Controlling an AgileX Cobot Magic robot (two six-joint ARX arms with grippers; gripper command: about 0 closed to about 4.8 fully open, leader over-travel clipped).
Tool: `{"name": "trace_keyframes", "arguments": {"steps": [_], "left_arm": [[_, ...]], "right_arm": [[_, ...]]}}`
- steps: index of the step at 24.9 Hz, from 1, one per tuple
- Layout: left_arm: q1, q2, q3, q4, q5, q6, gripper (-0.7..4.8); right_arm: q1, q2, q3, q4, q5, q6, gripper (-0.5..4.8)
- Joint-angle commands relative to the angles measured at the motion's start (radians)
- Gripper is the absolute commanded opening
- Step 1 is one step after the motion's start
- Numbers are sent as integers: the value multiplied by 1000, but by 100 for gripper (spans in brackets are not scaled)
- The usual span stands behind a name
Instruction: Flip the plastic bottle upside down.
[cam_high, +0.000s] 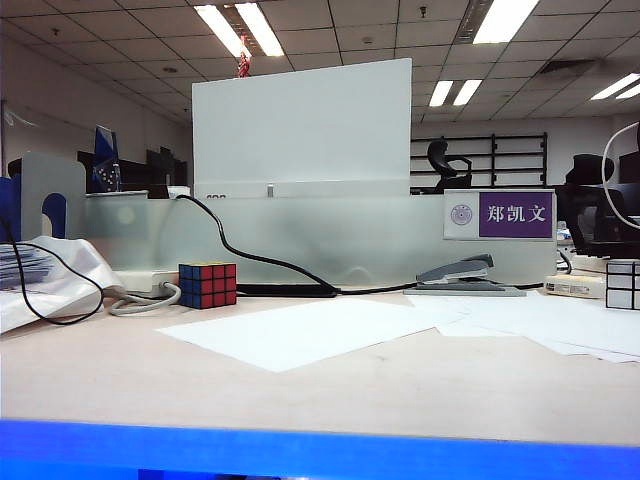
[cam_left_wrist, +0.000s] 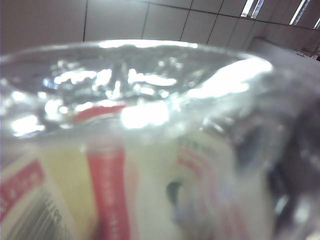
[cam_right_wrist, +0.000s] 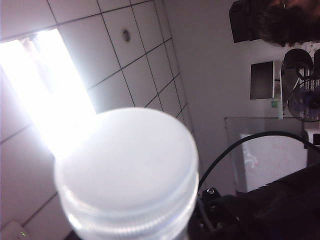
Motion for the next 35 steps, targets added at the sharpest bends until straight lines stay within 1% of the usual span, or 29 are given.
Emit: {"name": "trace_keyframes", "arguments": {"steps": [1, 6, 10, 11, 13, 14, 15, 17, 19, 21, 22, 23, 24, 26, 27, 28, 29, 30, 31, 32, 33, 34, 35], "left_arm": [[0, 2, 4, 23, -41, -6, -6], [1, 2, 4, -29, -88, -7, -6], [1, 2, 4, -37, -93, -25, -6], [1, 2, 4, -50, -116, -37, -6], [1, 2, 6, -99, -164, -43, -6], [1, 2, 9, -139, -175, -43, -6], [1, 2, 18, -196, -183, -43, -6], [1, 7, 50, -357, -208, -37, -6], [1, 11, 78, -480, -207, -11, -6], [2, 24, 87, -497, -211, 8, -6], [2, 37, 89, -491, -217, -1, -6], [1, 58, 92, -491, -233, -34, -6], [2, 105, 92, -513, -280, -70, -6], [2, 190, 92, -545, -283, -66, -6], [2, 322, 92, -535, -251, -66, -6], [0, 469, 92, -483, -197, -71, -6], [1, 572, 92, -429, -168, -78, -6], [1, 736, 94, -330, -132, -99, -6], [1, 837, 98, -272, -96, -116, -6], [1, 998, 111, -194, -38, -159, -6], [1, 1060, 116, -166, -36, -174, -6], [1, 1187, 118, -81, -29, -198, -6], [1, 1249, 118, -27, -10, -202, -6]], "right_arm": [[-3, -6, 4, 30, 3, -34, 474], [-28, -6, 4, 114, 9, -140, 479], [-99, -6, 4, 189, -8, -235, 479], [-125, -6, 4, 209, -33, -269, 479], [-179, -6, 4, 235, -100, -347, 479], [-219, -11, 4, 249, -157, -409, 479], [-254, -17, 4, 256, -202, -465, 479], [-333, -34, 4, 262, -299, -612, 479], [-404, -48, 5, 260, -361, -716, 479], [-483, -66, 5, 253, -429, -765, 479], [-521, -74, 5, 253, -464, -785, 479], [-567, -80, 5, 251, -507, -825, 479], [-616, -84, 3, 233, -588, -906, 479], [-659, -85, 3, 199, -663, -976, 479], [-697, -87, 3, 149, -734, -1037, 435], [-713, -87, 3, 87, -805, -1112, 342], [-718, -87, 3, 39, -846, -1172, 269], [-727, -92, 2, -63, -881, -1259, 187], [-731, -93, 2, -122, -880, -1311, 179], [-742, -96, 2, -191, -873, -1394, 139], [-750, -96, 2, -214, -863, -1428, 99], [-768, -96, 2, -231, -856, -1460, -14], [-777, -96, 2, -231, -851, -1466, -6]]}}
